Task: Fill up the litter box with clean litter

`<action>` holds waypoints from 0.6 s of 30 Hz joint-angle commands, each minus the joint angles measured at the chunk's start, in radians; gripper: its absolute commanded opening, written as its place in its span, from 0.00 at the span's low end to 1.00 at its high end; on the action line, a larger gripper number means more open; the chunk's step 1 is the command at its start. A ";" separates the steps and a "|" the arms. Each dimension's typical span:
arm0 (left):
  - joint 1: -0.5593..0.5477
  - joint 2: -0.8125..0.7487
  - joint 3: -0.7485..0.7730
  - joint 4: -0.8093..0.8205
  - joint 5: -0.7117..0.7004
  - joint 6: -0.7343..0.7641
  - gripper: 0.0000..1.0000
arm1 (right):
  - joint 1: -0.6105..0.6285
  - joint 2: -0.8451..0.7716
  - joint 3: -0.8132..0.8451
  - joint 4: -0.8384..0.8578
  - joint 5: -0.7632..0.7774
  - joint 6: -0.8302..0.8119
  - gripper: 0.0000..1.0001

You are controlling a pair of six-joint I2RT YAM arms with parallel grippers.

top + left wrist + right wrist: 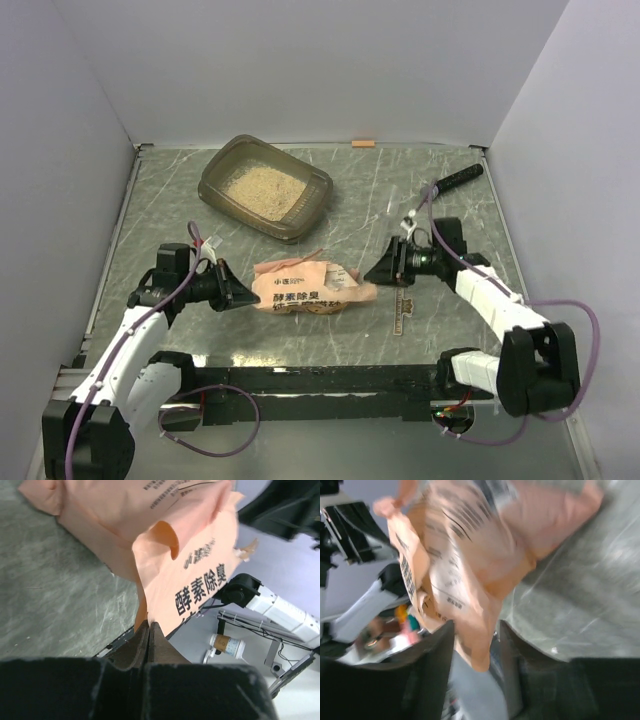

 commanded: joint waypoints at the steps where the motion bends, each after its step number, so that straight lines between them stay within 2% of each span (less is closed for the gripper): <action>1: 0.010 0.023 0.047 -0.028 -0.058 0.015 0.01 | 0.009 -0.125 0.144 -0.096 0.250 -0.134 0.53; 5: 0.010 0.043 0.067 -0.021 -0.064 0.017 0.01 | 0.104 -0.231 0.212 -0.086 0.359 -0.258 0.54; 9: 0.010 0.059 0.090 -0.027 -0.073 0.023 0.01 | 0.312 -0.276 0.263 -0.109 0.422 -0.389 0.54; 15: 0.010 0.073 0.110 -0.021 -0.082 0.020 0.01 | 0.523 -0.377 0.203 -0.015 0.396 -0.573 0.55; 18: 0.010 0.068 0.111 -0.024 -0.099 0.020 0.01 | 0.604 -0.398 0.175 0.006 0.434 -0.652 0.56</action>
